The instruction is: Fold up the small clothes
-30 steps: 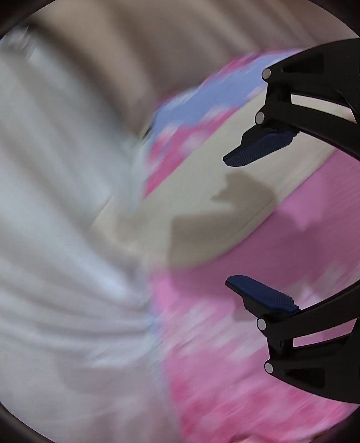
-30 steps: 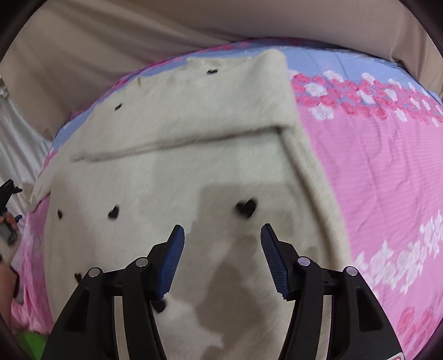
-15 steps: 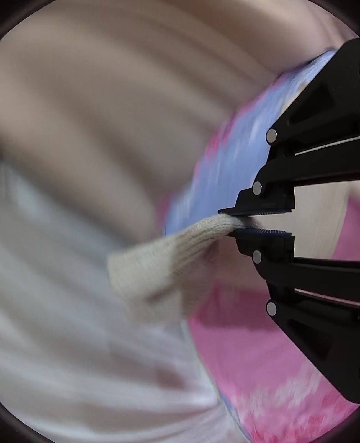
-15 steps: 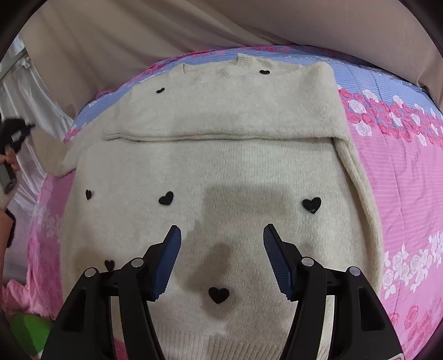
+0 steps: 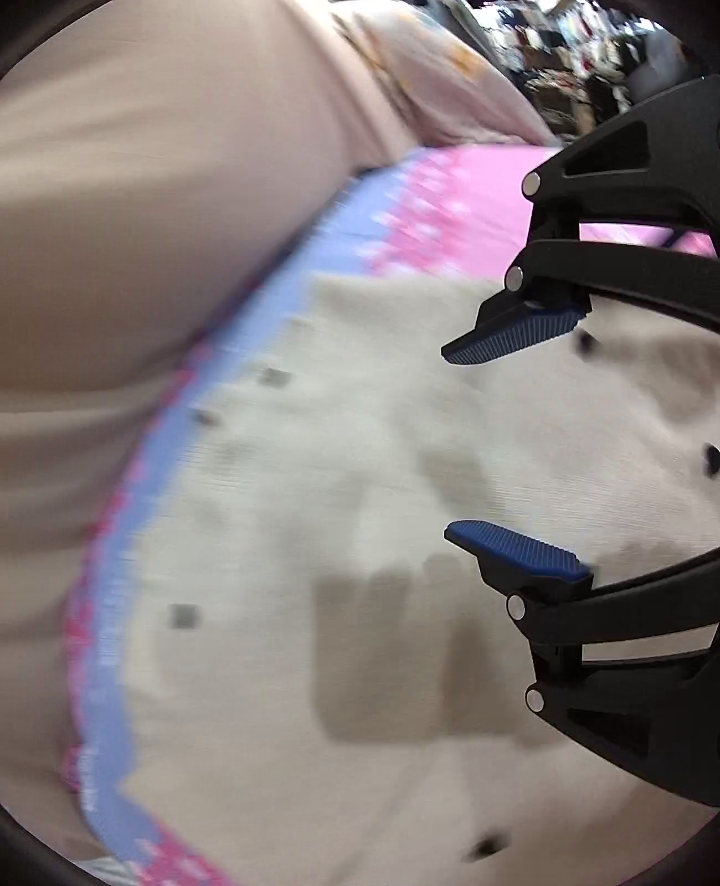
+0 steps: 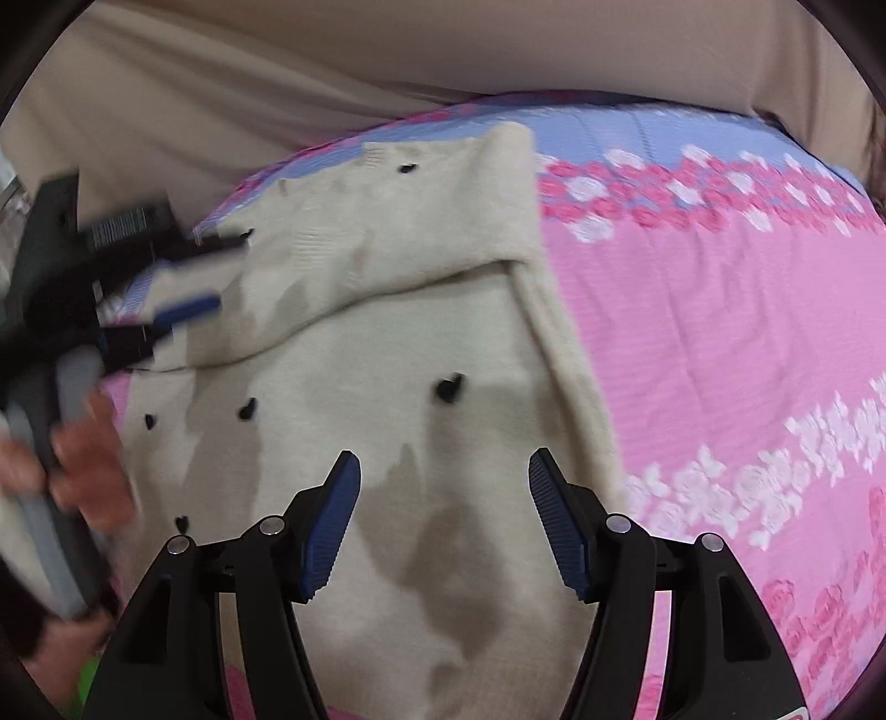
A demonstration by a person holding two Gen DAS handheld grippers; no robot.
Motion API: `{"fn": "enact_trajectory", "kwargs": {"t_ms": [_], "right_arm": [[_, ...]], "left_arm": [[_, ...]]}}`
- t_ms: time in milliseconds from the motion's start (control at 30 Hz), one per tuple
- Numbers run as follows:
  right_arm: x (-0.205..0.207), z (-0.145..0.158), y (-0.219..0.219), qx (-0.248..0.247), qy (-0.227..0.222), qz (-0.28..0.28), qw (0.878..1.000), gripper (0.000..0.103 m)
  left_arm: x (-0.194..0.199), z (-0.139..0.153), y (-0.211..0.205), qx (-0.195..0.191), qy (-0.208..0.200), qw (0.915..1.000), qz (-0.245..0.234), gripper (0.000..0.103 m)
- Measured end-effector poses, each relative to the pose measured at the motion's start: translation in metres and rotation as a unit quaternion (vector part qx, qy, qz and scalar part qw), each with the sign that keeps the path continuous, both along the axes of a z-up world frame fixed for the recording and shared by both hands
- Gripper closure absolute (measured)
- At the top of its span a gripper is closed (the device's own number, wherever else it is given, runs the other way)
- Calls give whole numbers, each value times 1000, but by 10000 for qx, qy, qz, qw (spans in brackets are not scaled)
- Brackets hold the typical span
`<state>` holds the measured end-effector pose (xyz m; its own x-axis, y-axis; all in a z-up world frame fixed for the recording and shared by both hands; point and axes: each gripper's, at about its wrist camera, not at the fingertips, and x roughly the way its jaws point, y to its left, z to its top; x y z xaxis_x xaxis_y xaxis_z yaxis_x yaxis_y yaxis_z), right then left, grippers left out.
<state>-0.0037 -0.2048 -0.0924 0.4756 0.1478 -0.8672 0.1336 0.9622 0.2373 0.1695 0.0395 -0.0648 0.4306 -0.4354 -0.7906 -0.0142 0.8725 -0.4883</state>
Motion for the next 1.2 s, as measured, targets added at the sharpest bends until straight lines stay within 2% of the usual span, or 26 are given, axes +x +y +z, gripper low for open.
{"fn": "enact_trajectory", "kwargs": {"t_ms": [67,133,167,333,467,567,600,633,667,700,867,933,1000,1067,1100,1200], "right_arm": [[1,4,-6,80,-44,-5,10000,41],[12,7,-8,233,-62,70,9997,41],[21,8,-7,355,-71,102,9993,41],[90,0,14,1247,0,201,9920,41],[143,-15,48,1206,163,322,9920,41],[174,-40,70,910,554,262,9940,41],[178,-44,74,828,625,193,9944,50],[180,-44,80,860,595,203,9943,78],[182,-40,86,886,534,268,9943,92],[184,-32,91,899,419,356,9944,95],[188,53,96,702,-676,749,9924,95],[188,82,79,534,-1049,623,9911,95],[190,92,55,257,-1221,377,9915,95],[193,80,22,-82,-1114,26,9937,95],[197,65,7,-146,-918,-97,9956,94],[214,-5,-25,46,109,-241,9996,94]], "left_arm": [[-25,-11,0,-40,66,9999,118,44],[-44,-14,16,-80,148,9992,374,37],[-49,-20,37,-108,179,9982,559,36],[-83,-11,105,-44,117,9928,1194,36],[-100,-8,138,-74,38,9872,1593,33],[-112,-7,167,-88,5,9816,1908,28],[-114,-8,177,-117,12,9798,1998,28],[-114,-10,183,-151,29,9784,2063,28],[-115,-12,190,-197,53,9766,2139,28],[-113,-14,195,-274,70,9748,2214,28],[-96,-18,225,-719,137,9642,2549,28],[-81,-16,227,-944,79,9610,2599,28],[-62,-15,225,-1221,61,9576,2609,28],[-46,-18,220,-1374,113,9557,2601,27],[-37,-21,217,-1458,151,9550,2577,27],[-12,-41,204,-1670,458,9520,2523,27]]}}
